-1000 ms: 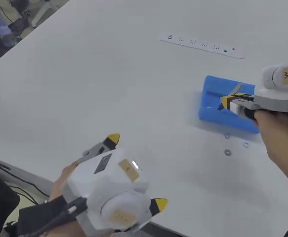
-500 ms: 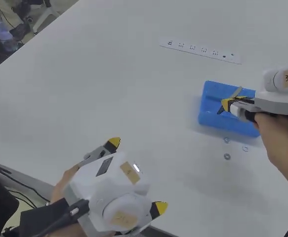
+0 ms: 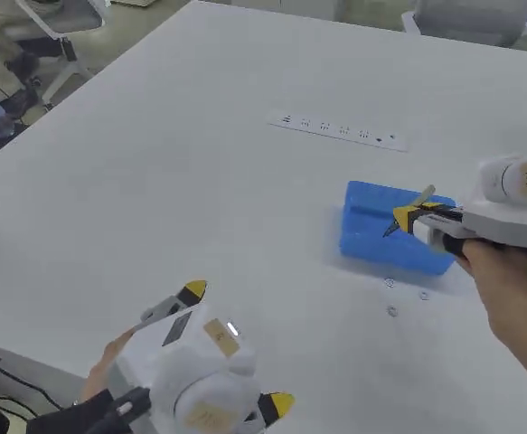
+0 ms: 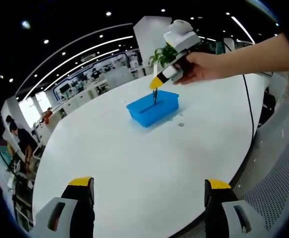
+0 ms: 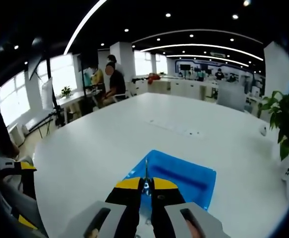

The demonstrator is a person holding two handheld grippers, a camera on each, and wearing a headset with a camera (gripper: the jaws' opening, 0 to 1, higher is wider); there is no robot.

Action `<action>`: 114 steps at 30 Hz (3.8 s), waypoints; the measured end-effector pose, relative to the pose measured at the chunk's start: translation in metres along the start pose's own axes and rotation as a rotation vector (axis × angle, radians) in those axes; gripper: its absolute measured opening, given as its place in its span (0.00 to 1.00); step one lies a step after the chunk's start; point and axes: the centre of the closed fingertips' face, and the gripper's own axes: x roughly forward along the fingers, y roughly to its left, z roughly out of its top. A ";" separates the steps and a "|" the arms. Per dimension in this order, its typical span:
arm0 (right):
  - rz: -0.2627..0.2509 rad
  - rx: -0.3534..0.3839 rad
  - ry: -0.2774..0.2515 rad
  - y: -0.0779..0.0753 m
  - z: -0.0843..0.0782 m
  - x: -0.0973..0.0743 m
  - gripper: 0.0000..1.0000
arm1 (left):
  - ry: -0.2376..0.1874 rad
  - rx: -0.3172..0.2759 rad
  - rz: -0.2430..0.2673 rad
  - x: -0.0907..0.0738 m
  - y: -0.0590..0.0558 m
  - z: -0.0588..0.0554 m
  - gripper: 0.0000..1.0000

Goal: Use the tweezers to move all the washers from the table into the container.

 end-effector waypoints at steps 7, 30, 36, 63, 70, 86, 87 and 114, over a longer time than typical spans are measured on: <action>-0.004 0.014 -0.013 0.009 -0.009 -0.018 0.03 | -0.004 0.005 0.001 -0.001 -0.001 0.001 0.94; -0.043 0.121 0.064 0.001 -0.069 -0.030 0.03 | -0.027 0.028 -0.003 -0.003 -0.003 0.004 0.93; -0.047 0.130 0.088 0.004 -0.080 -0.027 0.03 | -0.031 0.029 -0.006 -0.003 -0.004 0.005 0.93; -0.042 0.094 0.109 0.010 -0.091 -0.021 0.03 | -0.019 0.037 -0.010 -0.002 -0.005 0.003 0.93; -0.039 0.107 0.099 0.010 -0.091 -0.021 0.03 | -0.019 0.037 -0.006 -0.002 -0.004 0.003 0.93; -0.053 0.132 0.105 0.006 -0.095 -0.023 0.02 | -0.014 0.040 0.001 -0.002 -0.003 0.002 0.93; -0.054 0.130 0.106 0.006 -0.094 -0.023 0.02 | -0.015 0.039 0.002 -0.002 -0.003 0.002 0.93; -0.031 0.127 0.073 0.008 -0.055 -0.030 0.02 | -0.020 0.032 0.005 -0.002 -0.002 0.003 0.92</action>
